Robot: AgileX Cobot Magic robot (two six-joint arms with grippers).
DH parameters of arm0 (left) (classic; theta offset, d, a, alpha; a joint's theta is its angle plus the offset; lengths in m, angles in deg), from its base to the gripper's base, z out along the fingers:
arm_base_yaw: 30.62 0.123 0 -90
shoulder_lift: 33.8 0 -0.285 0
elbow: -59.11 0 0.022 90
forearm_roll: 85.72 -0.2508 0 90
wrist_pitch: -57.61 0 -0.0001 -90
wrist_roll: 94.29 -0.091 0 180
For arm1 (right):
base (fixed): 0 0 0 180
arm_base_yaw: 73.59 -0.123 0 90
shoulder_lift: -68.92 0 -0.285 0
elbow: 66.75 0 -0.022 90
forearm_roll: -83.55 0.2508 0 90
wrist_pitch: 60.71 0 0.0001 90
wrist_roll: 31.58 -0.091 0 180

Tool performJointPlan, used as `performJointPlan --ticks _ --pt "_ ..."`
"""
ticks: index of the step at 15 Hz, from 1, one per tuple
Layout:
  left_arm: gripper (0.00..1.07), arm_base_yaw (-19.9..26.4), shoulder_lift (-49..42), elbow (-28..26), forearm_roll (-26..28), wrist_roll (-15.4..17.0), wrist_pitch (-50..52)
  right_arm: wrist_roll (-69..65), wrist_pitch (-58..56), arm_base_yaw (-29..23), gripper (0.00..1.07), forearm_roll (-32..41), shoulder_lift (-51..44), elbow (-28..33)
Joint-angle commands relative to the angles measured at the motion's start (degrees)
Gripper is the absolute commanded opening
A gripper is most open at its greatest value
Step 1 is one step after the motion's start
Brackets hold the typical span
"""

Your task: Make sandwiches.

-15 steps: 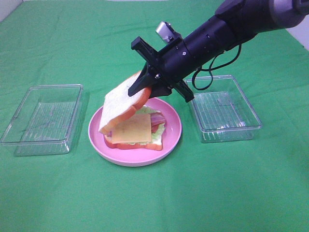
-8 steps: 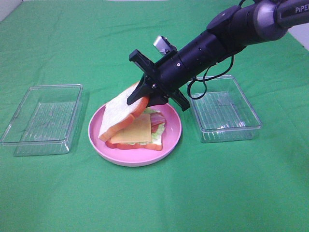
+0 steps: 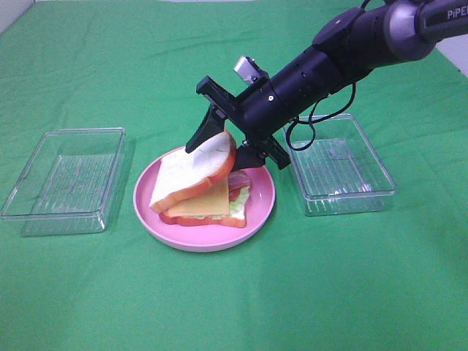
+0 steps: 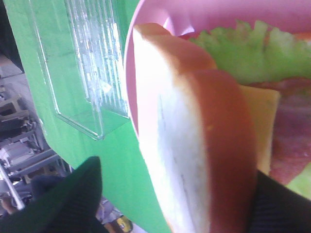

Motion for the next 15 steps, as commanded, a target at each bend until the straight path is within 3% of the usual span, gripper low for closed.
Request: performJointPlan --ticks 1,5,7,8,10,13,15 --pt "0.96 0.00 -1.43 0.06 0.52 0.00 0.57 -0.69 -0.34 0.17 0.78 -4.64 -1.72 -0.34" --pt "0.96 0.00 -1.43 0.06 0.52 0.00 0.57 -5.21 -0.57 0.17 0.78 -14.55 -4.64 -0.46" --pt "0.96 0.00 -1.43 0.06 0.52 0.00 0.57 -10.37 -0.57 0.17 0.78 -23.61 -8.08 -0.46" --pt "0.96 0.00 -1.43 0.06 0.52 0.00 0.57 -15.01 -0.57 0.17 0.78 -32.03 -12.61 -0.46" --pt "0.96 0.00 -1.43 0.06 0.52 0.00 0.57 -16.56 -1.09 0.17 0.78 -39.59 -17.93 -0.46" --pt "0.96 0.00 -1.43 0.06 0.52 0.00 0.57 -18.11 -2.35 0.86 0.78 -46.41 -23.78 -0.46" --pt "0.96 0.00 -1.43 0.06 0.52 0.00 0.57 -18.22 -5.10 3.84 0.78 -46.47 -26.01 -0.46"
